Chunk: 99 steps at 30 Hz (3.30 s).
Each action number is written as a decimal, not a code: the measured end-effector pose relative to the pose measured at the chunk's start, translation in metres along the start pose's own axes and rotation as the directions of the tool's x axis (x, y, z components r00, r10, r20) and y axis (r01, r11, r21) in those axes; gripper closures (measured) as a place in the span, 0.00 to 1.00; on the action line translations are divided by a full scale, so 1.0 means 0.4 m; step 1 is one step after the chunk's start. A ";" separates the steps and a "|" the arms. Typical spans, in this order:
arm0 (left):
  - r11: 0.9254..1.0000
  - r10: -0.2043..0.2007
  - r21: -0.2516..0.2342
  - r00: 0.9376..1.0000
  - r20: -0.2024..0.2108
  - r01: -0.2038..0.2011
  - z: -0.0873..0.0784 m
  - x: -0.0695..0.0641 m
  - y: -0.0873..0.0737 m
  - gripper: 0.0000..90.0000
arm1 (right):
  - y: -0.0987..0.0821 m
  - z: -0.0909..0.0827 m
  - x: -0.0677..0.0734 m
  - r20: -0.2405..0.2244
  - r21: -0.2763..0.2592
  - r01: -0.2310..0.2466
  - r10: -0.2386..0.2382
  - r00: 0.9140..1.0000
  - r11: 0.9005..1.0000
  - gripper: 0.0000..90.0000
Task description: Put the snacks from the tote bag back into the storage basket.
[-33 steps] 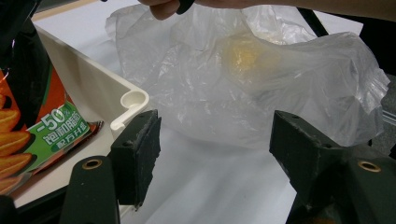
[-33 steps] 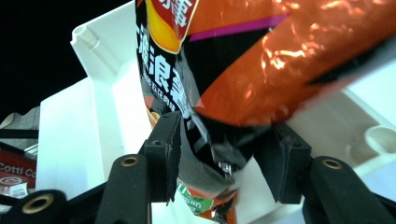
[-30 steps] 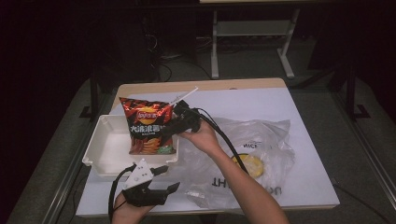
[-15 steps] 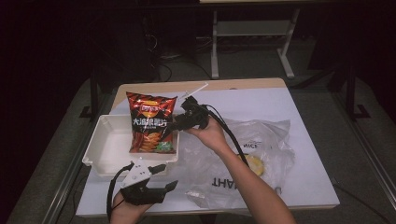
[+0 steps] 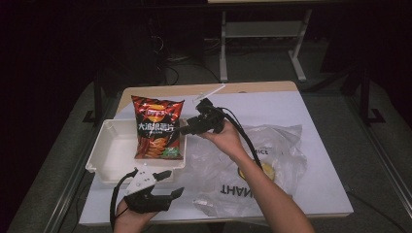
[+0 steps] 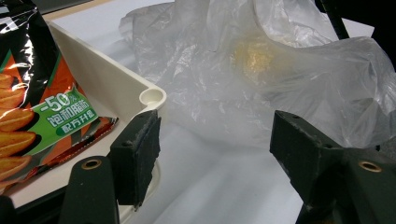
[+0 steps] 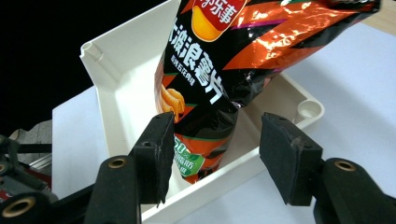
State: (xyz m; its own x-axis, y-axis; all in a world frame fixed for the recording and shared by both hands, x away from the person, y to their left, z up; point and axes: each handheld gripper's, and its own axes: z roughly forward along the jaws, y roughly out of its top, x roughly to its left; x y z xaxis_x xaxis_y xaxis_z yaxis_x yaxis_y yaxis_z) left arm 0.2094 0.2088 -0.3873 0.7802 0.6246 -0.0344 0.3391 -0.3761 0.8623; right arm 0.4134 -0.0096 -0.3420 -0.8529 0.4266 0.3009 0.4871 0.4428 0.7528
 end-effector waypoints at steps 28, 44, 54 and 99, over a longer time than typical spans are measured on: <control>1.000 -0.025 0.001 1.000 -0.003 0.025 -0.001 0.012 -0.011 0.36 | -0.030 -0.107 -0.020 0.013 -0.030 -0.022 0.023 1.000 0.999 0.45; 0.999 -0.036 0.001 0.999 -0.011 0.036 -0.004 0.016 -0.012 0.36 | -0.045 -0.158 -0.035 0.029 -0.045 -0.034 0.035 0.999 0.998 0.44; 1.000 -0.025 0.005 1.000 -0.014 0.025 -0.006 0.015 -0.011 0.35 | -0.058 -0.195 -0.046 0.042 -0.044 -0.047 0.049 0.998 0.998 0.42; 0.999 -0.040 0.013 0.999 -0.018 0.040 0.008 0.011 -0.016 0.31 | -0.166 -0.368 -0.099 0.113 -0.084 -0.098 0.107 0.988 0.992 0.35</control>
State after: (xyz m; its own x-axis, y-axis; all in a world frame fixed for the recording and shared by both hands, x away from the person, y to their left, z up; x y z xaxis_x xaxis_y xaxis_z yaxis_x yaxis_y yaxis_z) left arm 0.2122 0.2118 -0.3946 0.7566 0.6512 -0.0594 0.3768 -0.3600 0.8535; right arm 0.3873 -0.1722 -0.3177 -0.7689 0.5581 0.3118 0.5510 0.3310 0.7661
